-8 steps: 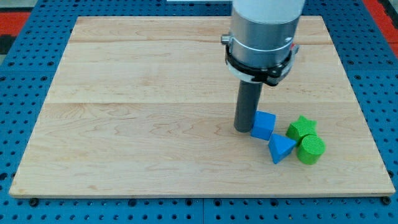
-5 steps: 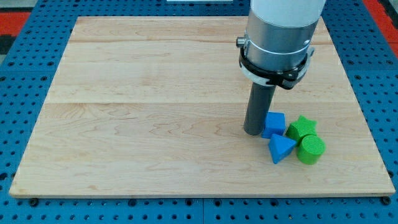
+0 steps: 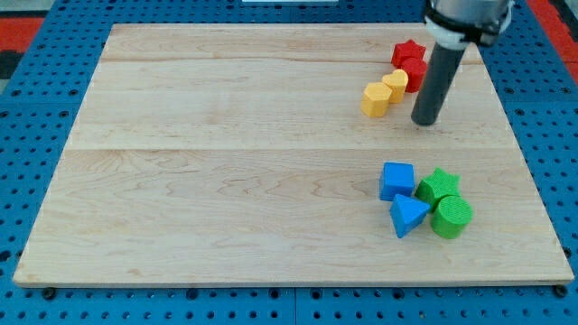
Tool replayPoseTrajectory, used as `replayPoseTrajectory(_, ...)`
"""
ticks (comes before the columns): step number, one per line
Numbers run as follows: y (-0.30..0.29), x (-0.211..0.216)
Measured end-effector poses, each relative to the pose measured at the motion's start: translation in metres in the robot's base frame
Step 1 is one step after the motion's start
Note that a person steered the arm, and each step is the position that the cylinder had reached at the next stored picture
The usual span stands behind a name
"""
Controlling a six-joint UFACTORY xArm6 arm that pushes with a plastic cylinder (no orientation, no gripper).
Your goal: Push the yellow heart towards the blue triangle
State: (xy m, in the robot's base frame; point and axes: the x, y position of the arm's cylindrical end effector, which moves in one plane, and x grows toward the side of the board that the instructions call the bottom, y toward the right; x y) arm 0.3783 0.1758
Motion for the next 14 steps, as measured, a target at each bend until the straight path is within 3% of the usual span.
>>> replayPoseTrajectory(2,-0.010,-0.063)
replayPoseTrajectory(6,-0.131,-0.064)
replayPoseTrajectory(8,-0.134,-0.029)
replayPoseTrajectory(11,-0.151,0.076)
replayPoseTrajectory(13,-0.169,0.042)
replayPoseTrajectory(14,-0.176,0.063)
